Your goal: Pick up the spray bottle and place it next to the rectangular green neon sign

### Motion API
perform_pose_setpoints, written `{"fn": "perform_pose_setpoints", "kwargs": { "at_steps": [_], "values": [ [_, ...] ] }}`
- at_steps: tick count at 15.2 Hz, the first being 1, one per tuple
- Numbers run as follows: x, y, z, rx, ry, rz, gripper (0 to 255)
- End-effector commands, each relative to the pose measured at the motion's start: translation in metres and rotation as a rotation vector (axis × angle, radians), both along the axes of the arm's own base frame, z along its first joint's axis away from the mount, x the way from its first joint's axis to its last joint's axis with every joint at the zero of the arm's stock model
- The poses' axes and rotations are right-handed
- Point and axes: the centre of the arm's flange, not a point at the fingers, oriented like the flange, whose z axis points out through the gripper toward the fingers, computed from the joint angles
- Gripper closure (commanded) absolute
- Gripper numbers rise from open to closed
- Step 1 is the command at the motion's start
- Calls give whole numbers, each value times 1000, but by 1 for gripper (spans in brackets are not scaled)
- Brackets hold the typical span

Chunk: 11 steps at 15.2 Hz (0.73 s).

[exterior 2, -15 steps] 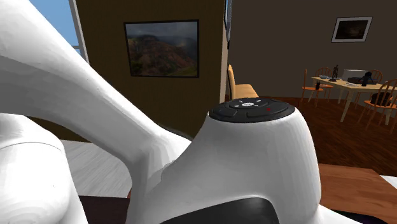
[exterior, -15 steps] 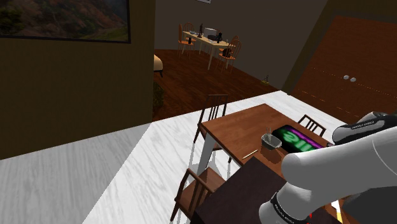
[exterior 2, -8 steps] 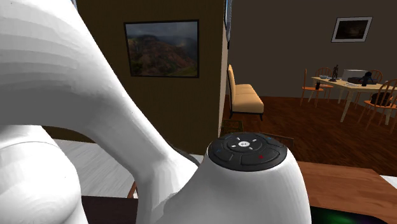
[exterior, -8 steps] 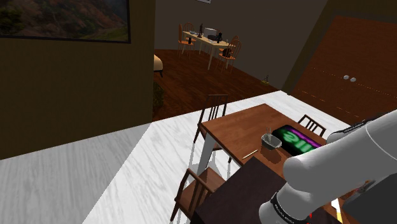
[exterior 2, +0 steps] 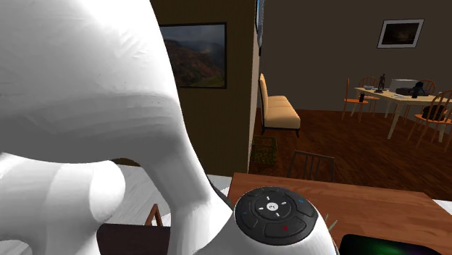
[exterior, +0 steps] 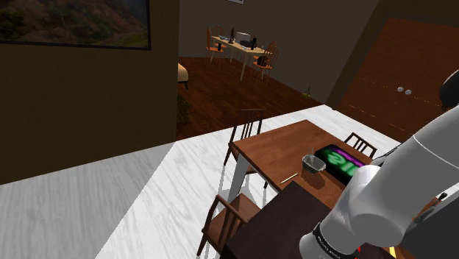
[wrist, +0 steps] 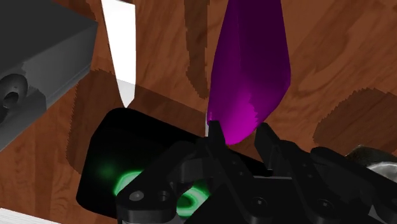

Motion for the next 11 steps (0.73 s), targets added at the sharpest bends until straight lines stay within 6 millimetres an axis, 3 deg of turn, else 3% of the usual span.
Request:
{"fn": "perform_pose_setpoints", "kwargs": {
  "at_steps": [1, 11],
  "values": [
    [1, -1, -9, -1, 3, 2, 255],
    [1, -1, -62, -1, 3, 2, 255]
  ]
}}
